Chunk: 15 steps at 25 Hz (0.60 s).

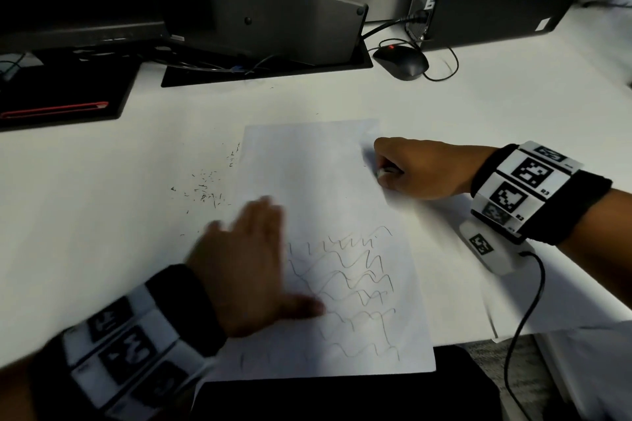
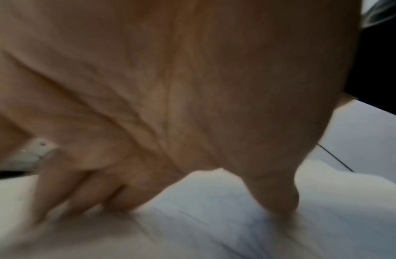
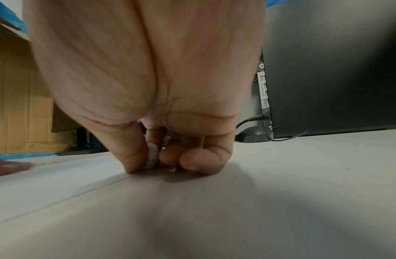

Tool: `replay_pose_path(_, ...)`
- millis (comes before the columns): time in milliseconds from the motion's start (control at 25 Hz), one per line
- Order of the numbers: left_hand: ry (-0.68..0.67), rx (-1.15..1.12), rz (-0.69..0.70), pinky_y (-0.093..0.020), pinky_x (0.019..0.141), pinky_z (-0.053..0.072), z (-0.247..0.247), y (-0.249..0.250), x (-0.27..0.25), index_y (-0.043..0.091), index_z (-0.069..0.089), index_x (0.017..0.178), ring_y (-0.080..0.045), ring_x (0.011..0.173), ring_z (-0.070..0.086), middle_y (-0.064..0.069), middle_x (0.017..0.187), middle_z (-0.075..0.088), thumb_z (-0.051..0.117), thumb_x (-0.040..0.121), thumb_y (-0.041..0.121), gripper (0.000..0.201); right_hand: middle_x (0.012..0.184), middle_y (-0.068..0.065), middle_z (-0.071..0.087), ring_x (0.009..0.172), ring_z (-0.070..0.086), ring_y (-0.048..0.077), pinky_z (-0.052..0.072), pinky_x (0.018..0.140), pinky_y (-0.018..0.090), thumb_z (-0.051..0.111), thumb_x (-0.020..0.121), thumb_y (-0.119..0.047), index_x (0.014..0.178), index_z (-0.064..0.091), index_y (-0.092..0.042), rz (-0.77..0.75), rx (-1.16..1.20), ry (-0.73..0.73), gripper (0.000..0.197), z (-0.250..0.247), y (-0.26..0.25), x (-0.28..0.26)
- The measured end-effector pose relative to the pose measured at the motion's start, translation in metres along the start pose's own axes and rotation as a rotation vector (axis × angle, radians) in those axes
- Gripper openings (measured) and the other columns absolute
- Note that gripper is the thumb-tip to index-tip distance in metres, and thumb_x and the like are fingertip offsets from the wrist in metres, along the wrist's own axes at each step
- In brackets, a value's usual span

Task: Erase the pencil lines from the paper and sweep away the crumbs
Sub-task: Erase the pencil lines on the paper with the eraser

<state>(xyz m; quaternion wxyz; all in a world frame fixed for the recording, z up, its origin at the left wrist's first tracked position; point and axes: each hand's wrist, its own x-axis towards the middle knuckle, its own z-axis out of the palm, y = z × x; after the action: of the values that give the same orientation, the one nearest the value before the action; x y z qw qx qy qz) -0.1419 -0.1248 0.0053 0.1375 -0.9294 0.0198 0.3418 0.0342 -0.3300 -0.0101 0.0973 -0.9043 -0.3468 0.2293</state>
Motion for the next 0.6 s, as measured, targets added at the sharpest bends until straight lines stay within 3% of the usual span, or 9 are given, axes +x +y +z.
replay_pose_path(80, -0.057, 0.046, -0.112, -0.031, 0.093, 0.047, -0.013, -0.017, -0.012, 0.019, 0.057, 0.122, -0.02, 0.116, 0.059, -0.009, 0.13, 0.059, -0.001, 0.057, 0.101, 0.12, 0.081, 0.001, 0.053, 0.068, 0.044, 0.018, 0.045, 0.066, 0.037, 0.049, 0.091, -0.02, 0.075, 0.037, -0.022, -0.012, 0.008, 0.013, 0.02, -0.001, 0.003, 0.0)
replay_pose_path(120, -0.003, 0.041, -0.1, -0.03, 0.088, 0.05, -0.022, -0.02, -0.014, 0.022, 0.062, 0.105, -0.016, 0.1, 0.064, -0.001, 0.111, 0.065, 0.008, 0.066, 0.097, 0.1, 0.082, 0.001, 0.055, 0.069, 0.046, 0.019, 0.047, 0.067, 0.038, 0.049, 0.09, -0.02, 0.076, 0.039, -0.022, -0.019, 0.017, 0.012, 0.017, -0.001, 0.003, 0.0)
replay_pose_path(160, 0.075, 0.015, -0.057, -0.03, 0.087, 0.051, -0.032, -0.017, -0.011, 0.022, 0.062, 0.103, -0.016, 0.098, 0.063, 0.001, 0.108, 0.065, 0.017, 0.074, 0.092, 0.088, 0.081, 0.0, 0.057, 0.069, 0.048, 0.018, 0.048, 0.068, 0.038, 0.05, 0.089, -0.02, 0.077, 0.042, -0.021, -0.024, 0.033, 0.011, 0.015, -0.002, 0.004, 0.0)
replay_pose_path(240, 0.196, -0.053, 0.14, -0.038, 0.101, 0.045, -0.047, 0.003, 0.014, 0.016, 0.048, 0.133, -0.022, 0.128, 0.049, -0.007, 0.141, 0.048, 0.035, 0.081, 0.084, 0.086, 0.081, -0.002, 0.057, 0.071, 0.05, 0.017, 0.048, 0.067, 0.037, 0.053, 0.089, -0.021, 0.082, 0.047, -0.018, -0.026, 0.062, 0.002, 0.01, -0.004, 0.005, 0.0)
replay_pose_path(280, 0.211, -0.082, 0.237, -0.043, 0.11, 0.037, -0.053, 0.019, 0.03, 0.012, 0.031, 0.148, -0.023, 0.144, 0.03, -0.01, 0.158, 0.027, 0.043, 0.082, 0.081, 0.096, 0.081, -0.001, 0.057, 0.071, 0.05, 0.017, 0.047, 0.067, 0.036, 0.054, 0.09, -0.021, 0.085, 0.048, -0.016, -0.023, 0.066, 0.003, 0.009, -0.005, 0.006, -0.001)
replay_pose_path(320, 0.208, -0.086, 0.305, -0.047, 0.117, 0.028, -0.058, 0.034, 0.043, 0.01, 0.014, 0.156, -0.023, 0.151, 0.012, -0.01, 0.165, 0.006, 0.048, 0.081, 0.079, 0.108, 0.081, -0.001, 0.056, 0.07, 0.048, 0.016, 0.045, 0.065, 0.034, 0.055, 0.09, -0.022, 0.086, 0.049, -0.014, -0.022, 0.057, 0.008, 0.011, -0.005, 0.006, -0.001)
replay_pose_path(400, 0.179, -0.048, 0.36, -0.052, 0.121, 0.015, -0.06, 0.049, 0.062, 0.009, -0.008, 0.157, -0.021, 0.153, -0.008, -0.008, 0.165, -0.016, 0.048, 0.078, 0.082, 0.121, 0.078, -0.001, 0.053, 0.067, 0.045, 0.014, 0.04, 0.061, 0.027, 0.055, 0.092, -0.024, 0.085, 0.048, -0.013, -0.026, 0.025, 0.016, 0.014, -0.005, 0.005, 0.0)
replay_pose_path(520, 0.147, -0.087, 0.283, -0.054, 0.121, 0.011, -0.048, 0.041, 0.071, 0.011, -0.016, 0.156, -0.019, 0.152, -0.015, -0.006, 0.164, -0.022, 0.039, 0.074, 0.09, 0.127, 0.08, 0.001, 0.054, 0.069, 0.046, 0.016, 0.042, 0.063, 0.031, 0.053, 0.092, -0.023, 0.082, 0.045, -0.015, -0.009, 0.003, 0.018, 0.014, -0.006, 0.005, 0.001)
replay_pose_path(600, 0.114, -0.079, 0.038, -0.053, 0.117, 0.024, -0.046, 0.024, 0.068, 0.006, -0.004, 0.157, -0.027, 0.153, 0.002, -0.013, 0.165, -0.009, 0.033, 0.069, 0.095, 0.131, 0.08, 0.003, 0.056, 0.068, 0.046, 0.018, 0.045, 0.064, 0.037, 0.051, 0.089, -0.021, 0.08, 0.044, -0.016, 0.007, -0.008, 0.011, 0.013, -0.006, 0.006, 0.002)
